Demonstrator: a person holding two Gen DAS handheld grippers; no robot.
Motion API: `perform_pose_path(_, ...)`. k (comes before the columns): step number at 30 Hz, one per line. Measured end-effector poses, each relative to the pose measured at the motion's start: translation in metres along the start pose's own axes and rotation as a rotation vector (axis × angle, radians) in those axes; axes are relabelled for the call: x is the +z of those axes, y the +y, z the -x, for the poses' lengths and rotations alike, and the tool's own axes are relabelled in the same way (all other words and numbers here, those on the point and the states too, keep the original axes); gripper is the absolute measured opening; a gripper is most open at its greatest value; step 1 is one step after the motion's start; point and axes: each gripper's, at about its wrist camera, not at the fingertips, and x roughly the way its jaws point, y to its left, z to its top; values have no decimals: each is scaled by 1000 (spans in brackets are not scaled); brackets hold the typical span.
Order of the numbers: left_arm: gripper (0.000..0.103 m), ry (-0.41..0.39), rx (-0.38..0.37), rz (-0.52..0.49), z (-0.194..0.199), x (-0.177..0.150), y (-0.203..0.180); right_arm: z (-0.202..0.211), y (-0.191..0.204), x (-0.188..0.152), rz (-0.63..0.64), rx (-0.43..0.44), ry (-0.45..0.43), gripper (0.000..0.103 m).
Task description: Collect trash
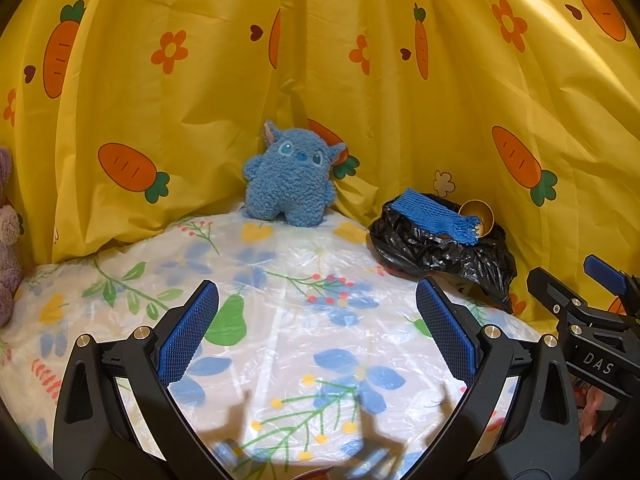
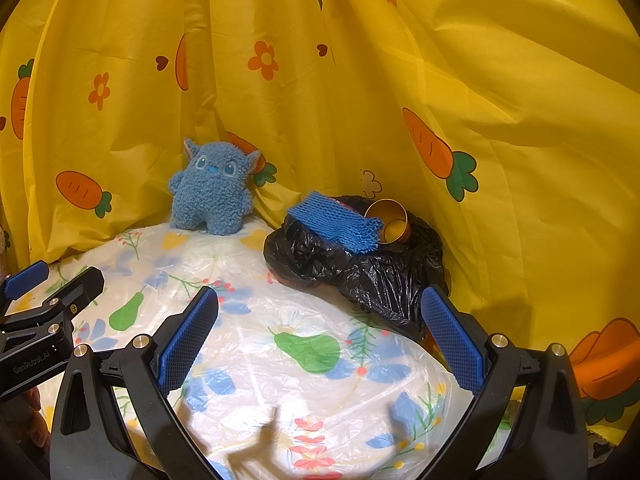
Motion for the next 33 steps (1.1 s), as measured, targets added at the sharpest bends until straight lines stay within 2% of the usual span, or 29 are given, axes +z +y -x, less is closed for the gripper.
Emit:
perform_pose_path(25, 97, 0, 1, -4, -4, 2, -9, -2, 0, 1, 2, 2, 2, 97)
perform_pose_path(29, 94, 3, -4, -4, -6, 3, -11, -2, -1, 1, 4, 3, 2, 97)
perform_pose_path(33, 86, 7, -9, -13, -9, 4, -12, -4, -2, 2, 6, 6, 3, 97)
